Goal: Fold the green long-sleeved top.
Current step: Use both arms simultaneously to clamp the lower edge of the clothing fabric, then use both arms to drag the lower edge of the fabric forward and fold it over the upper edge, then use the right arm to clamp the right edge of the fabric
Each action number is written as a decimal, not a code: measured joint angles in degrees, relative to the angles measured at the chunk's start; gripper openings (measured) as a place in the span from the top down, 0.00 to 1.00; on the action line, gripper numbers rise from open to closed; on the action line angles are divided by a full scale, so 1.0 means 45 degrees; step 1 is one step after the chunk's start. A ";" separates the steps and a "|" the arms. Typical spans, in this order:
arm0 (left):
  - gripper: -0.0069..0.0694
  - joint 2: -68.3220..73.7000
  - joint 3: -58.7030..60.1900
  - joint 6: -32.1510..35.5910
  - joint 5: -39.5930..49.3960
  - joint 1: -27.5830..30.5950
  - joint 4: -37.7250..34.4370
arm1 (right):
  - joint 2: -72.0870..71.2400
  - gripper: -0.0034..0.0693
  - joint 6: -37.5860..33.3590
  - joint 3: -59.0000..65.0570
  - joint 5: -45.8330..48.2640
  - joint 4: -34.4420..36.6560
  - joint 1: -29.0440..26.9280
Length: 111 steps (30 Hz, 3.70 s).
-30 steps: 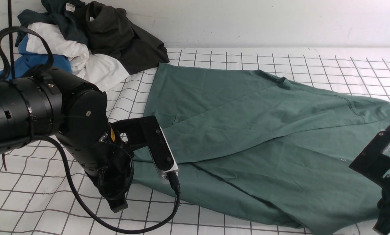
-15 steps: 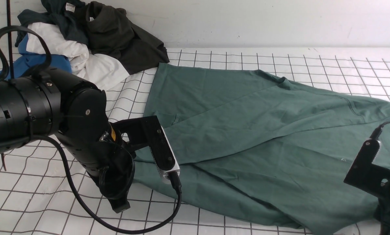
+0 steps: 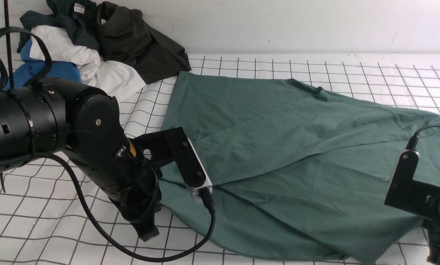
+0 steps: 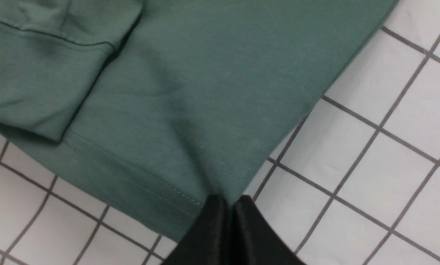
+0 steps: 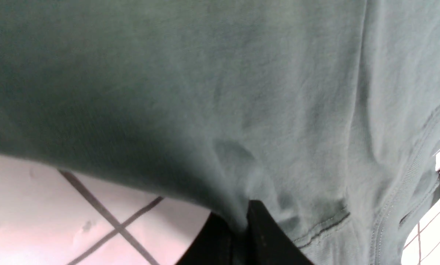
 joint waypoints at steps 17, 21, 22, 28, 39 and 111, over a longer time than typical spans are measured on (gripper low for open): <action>0.92 0.1107 -0.3423 -0.5658 -0.5394 0.2201 -0.0203 | -0.0270 0.94 0.3904 -0.2806 -0.3417 -0.4212 -0.2605; 0.92 0.3951 -0.6582 -0.5855 -0.5858 0.2618 -0.0203 | 0.1982 0.94 0.3964 -0.5342 -0.4160 -0.4363 -0.3139; 0.92 0.4423 -0.7296 -0.5930 -0.5880 0.2673 -0.0203 | 0.2501 0.94 0.3964 -0.5897 -0.4210 -0.4383 -0.3164; 0.91 0.9140 -1.2546 -0.6929 -0.5924 0.2910 -0.0213 | 0.6419 0.93 0.4693 -0.9874 -0.4199 -0.4150 -0.3217; 0.40 1.3533 -1.8960 -0.7607 -0.1792 0.3582 0.0128 | 0.7861 0.68 0.6609 -1.2991 0.0154 -0.1130 -0.2017; 0.92 1.3713 -2.0266 -0.5733 0.4889 0.2634 -0.1525 | 0.7592 0.97 -0.4790 -1.8339 0.7479 1.6856 -0.6383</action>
